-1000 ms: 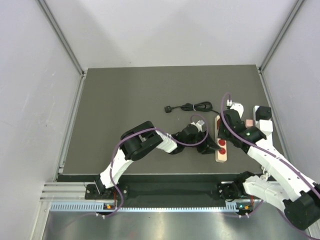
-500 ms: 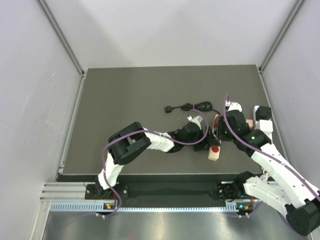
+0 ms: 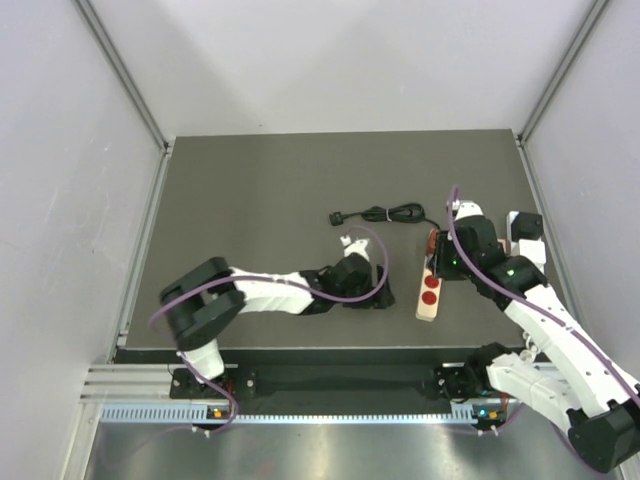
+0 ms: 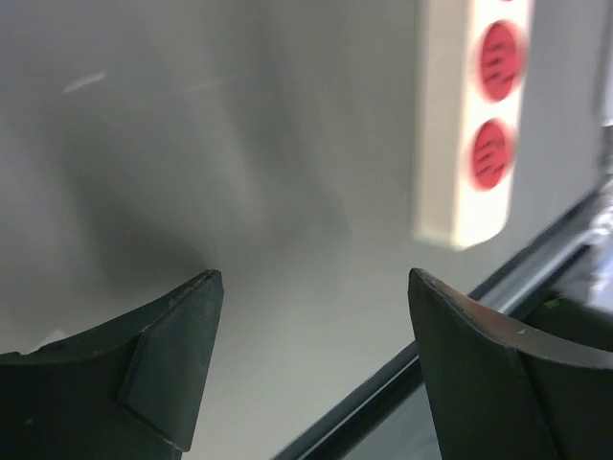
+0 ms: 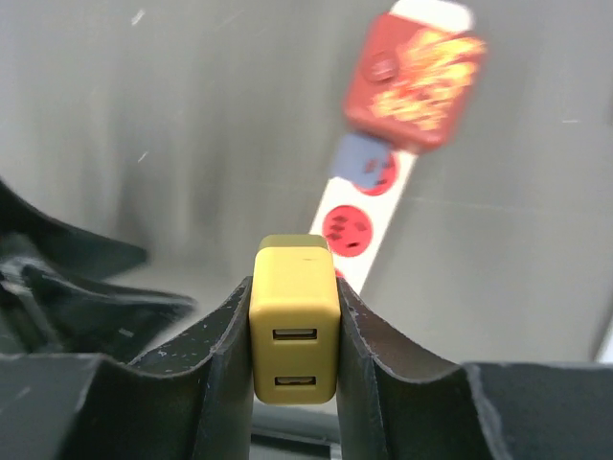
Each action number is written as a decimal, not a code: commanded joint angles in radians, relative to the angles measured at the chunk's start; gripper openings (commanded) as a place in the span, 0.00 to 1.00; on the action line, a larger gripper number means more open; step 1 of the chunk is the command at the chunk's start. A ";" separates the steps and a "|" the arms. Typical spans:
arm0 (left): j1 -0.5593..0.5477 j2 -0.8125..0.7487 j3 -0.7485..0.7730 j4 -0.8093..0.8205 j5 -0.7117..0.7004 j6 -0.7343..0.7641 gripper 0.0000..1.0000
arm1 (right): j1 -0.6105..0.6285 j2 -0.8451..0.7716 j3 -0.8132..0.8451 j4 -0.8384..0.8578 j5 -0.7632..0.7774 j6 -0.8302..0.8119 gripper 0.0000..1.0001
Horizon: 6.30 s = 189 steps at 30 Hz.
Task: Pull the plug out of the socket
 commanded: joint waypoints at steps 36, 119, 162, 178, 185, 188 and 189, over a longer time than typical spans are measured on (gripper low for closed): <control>0.101 -1.188 -0.083 -0.531 -0.452 0.371 0.86 | 0.592 1.235 0.571 0.587 -1.009 -0.106 0.32; 0.099 0.079 -0.011 0.397 0.516 -0.033 0.53 | 0.004 0.471 -0.075 0.405 0.278 0.187 0.40; 0.099 0.536 0.179 0.735 0.568 -0.372 0.46 | -0.042 0.212 -0.221 0.440 0.150 0.261 0.00; 0.089 0.585 0.190 0.807 0.586 -0.439 0.25 | -0.042 0.201 -0.232 0.472 0.150 0.292 0.00; 0.096 0.570 0.182 0.612 0.501 -0.452 0.00 | -0.040 0.178 -0.236 0.487 0.140 0.266 0.00; 0.099 0.559 0.214 0.419 0.442 -0.406 0.00 | -0.037 0.126 -0.261 0.520 0.127 0.256 0.00; 0.098 0.558 0.222 0.382 0.429 -0.374 0.00 | -0.037 0.115 -0.258 0.514 0.129 0.253 0.00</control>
